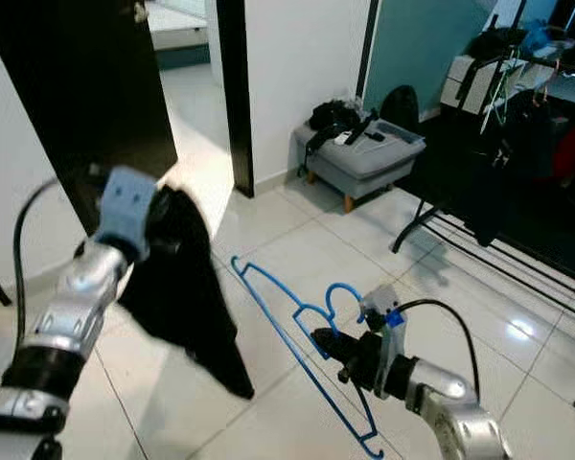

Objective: Hang hanger

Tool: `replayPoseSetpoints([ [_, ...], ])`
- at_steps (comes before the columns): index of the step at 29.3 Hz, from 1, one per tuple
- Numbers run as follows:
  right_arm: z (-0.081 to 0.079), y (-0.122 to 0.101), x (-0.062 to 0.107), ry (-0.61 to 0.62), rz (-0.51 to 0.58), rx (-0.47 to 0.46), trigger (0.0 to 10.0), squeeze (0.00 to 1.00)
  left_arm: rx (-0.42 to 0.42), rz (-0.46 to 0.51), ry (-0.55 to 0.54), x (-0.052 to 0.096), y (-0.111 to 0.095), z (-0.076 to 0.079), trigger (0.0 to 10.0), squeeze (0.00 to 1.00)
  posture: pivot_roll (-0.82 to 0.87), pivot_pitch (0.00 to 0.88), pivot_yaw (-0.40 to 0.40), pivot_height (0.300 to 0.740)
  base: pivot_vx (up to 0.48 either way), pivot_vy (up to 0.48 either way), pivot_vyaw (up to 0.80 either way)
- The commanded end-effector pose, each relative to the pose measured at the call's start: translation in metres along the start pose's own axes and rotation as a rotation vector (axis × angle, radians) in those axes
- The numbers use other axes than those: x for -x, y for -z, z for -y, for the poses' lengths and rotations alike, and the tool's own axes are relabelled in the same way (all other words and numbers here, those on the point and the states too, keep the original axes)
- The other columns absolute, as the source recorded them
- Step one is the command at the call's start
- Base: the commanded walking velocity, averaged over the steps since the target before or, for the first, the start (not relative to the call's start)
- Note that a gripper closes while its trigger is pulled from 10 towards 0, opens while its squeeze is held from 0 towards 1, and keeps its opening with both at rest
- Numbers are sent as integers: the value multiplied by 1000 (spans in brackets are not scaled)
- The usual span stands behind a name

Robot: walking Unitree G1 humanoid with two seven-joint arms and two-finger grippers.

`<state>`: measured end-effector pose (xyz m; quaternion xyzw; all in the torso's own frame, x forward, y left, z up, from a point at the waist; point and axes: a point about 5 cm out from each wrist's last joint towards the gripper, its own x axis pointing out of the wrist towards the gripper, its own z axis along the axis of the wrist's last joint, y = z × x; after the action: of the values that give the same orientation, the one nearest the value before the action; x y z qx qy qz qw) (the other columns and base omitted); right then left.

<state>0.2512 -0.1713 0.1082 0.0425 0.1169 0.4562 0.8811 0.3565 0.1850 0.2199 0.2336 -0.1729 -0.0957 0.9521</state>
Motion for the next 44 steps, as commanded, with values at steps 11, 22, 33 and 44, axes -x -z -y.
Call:
replayPoseSetpoints([
  [11, -16, -44, 21, -190, -6, 120, 10000, 0, -318, 132, 176, -7, -35, -15, 10000, 0, -126, 0, 41, 736, 0, 0, 0],
  [22, -9, -55, 43, -183, -116, 187, 10000, 0, -595, 319, 343, -2, -55, -5, 10000, 0, -108, 0, 46, 736, 0, 0, 0],
  [33, 4, -69, 61, -168, -175, 224, 10000, 0, -466, 235, 644, 16, -55, -14, 10000, 0, -98, 0, 41, 736, 0, 0, 0],
  [44, 0, -71, 63, -177, -179, 240, 10000, 0, -343, 51, 433, 2, -35, -38, 10000, 0, -103, 0, 46, 736, 0, 0, 0],
])
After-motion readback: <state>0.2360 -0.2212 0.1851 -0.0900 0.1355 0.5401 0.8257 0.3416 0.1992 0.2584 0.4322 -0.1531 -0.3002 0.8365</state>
